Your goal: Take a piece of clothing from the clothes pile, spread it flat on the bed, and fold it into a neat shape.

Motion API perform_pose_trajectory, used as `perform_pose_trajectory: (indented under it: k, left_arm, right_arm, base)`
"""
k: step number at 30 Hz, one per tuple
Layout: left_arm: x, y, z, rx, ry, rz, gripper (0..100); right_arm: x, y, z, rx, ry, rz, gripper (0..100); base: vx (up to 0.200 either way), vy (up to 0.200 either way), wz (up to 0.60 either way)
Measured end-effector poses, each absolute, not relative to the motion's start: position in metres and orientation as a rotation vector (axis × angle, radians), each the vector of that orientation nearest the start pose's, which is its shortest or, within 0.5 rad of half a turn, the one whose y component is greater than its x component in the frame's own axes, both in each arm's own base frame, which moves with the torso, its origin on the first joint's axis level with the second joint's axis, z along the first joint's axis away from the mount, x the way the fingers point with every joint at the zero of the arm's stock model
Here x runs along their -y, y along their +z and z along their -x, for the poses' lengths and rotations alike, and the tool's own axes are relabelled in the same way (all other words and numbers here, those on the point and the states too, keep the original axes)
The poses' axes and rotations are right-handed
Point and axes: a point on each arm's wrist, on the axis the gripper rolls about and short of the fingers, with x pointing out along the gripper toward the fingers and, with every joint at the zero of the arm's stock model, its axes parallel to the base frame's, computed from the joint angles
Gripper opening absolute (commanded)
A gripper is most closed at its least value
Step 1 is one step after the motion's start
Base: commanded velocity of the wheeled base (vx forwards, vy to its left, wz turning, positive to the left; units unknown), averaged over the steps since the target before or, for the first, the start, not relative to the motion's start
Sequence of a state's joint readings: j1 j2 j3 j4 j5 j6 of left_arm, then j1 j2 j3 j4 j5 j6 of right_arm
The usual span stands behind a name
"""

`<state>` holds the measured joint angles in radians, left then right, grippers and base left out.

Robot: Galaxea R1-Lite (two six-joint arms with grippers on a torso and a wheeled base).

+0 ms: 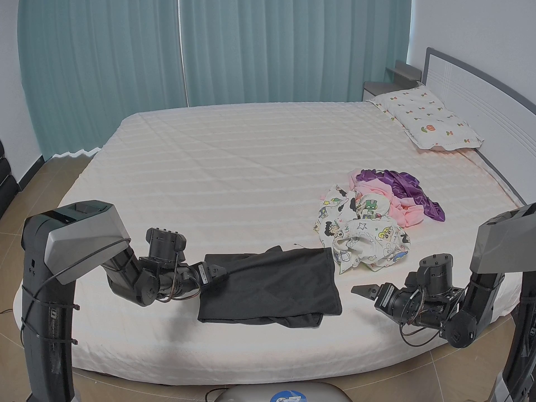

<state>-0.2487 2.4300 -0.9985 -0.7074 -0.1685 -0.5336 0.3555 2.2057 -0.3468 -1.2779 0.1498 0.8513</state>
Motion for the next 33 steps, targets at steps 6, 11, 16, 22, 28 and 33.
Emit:
perform_pose_trajectory:
  k: [6, 11, 16, 22, 28, 33]
  left_arm:
    - [0.108, -0.039, -0.389, -0.844, -0.267, 0.491, 100]
    - [0.11, -0.042, -0.386, -0.87, -0.311, 0.501, 100]
    - [0.114, -0.044, -0.383, -0.881, -0.323, 0.496, 100]
    - [0.115, -0.045, -0.383, -0.884, -0.323, 0.496, 0]
    - [0.114, -0.045, -0.383, -0.885, -0.316, 0.496, 0]
    - [0.112, -0.041, -0.382, -0.878, -0.303, 0.498, 0]
  right_arm:
    - [-0.103, -0.005, -0.267, -0.76, 0.212, -0.751, 100]
    - [-0.103, -0.005, -0.267, -0.763, 0.213, -0.753, 100]
    - [-0.103, -0.006, -0.268, -0.763, 0.214, -0.754, 100]
    - [-0.104, -0.006, -0.268, -0.771, 0.227, -0.757, 100]
    - [-0.104, -0.007, -0.268, -0.775, 0.23, -0.758, 100]
    - [-0.103, -0.007, -0.267, -0.777, 0.228, -0.758, 100]
  base:
    - [0.0, 0.0, 0.0]
    - [0.0, 0.0, 0.0]
    - [0.0, 0.0, 0.0]
    - [0.0, 0.0, 0.0]
    - [0.0, 0.0, 0.0]
    - [0.0, 0.0, 0.0]
